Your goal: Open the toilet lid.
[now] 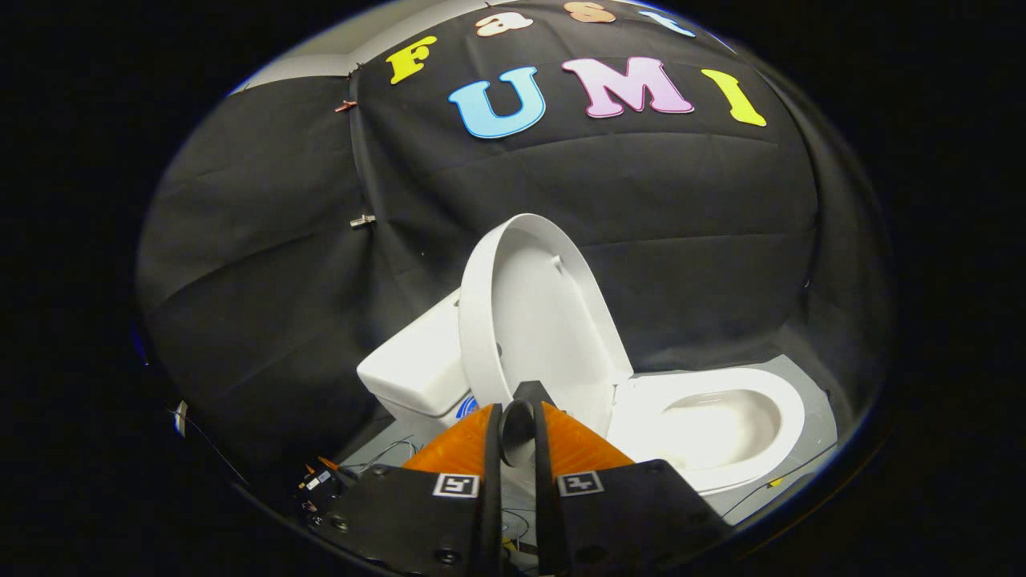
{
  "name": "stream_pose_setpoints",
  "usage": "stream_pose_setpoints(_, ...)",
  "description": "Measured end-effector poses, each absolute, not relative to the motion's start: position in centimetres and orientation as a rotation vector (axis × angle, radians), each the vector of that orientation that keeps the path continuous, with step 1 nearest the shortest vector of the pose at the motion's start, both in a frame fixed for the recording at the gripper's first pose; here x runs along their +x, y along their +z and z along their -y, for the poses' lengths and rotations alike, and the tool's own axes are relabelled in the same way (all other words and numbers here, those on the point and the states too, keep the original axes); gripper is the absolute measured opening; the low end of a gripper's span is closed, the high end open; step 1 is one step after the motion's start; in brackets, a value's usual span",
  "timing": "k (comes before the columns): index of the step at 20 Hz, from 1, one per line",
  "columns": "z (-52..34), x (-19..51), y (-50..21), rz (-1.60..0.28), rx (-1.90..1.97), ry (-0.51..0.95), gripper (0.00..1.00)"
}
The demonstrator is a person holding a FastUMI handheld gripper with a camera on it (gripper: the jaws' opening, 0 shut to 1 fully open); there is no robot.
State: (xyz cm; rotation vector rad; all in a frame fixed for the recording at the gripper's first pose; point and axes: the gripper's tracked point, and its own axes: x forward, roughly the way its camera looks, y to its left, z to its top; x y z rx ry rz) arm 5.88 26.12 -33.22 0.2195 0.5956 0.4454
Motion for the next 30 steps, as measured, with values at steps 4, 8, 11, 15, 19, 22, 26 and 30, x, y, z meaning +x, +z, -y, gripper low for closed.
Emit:
stream_pose_setpoints(4,-25.9,5.3,-32.1,-0.592,0.255,0.462,0.39)
stream_pose_setpoints(8,-25.9,4.8,-29.8,-0.567,0.282,0.495,0.87)
stream_pose_setpoints(11,-25.3,4.4,-26.1,-0.505,0.293,0.517,0.99)
stream_pose_setpoints(15,-22.7,4.4,-19.2,-0.356,0.271,0.500,0.98)
stream_pose_setpoints(19,-18.2,4.3,-13.3,-0.225,0.211,0.425,0.98)
stream_pose_setpoints(22,-15.2,3.5,-9.8,-0.144,0.169,0.367,0.98)
stream_pose_setpoints(26,-11.6,2.3,-5.7,-0.050,0.098,0.291,0.98)
stream_pose_setpoints(30,-8.1,0.8,-2.7,0.018,0.064,0.216,0.98)
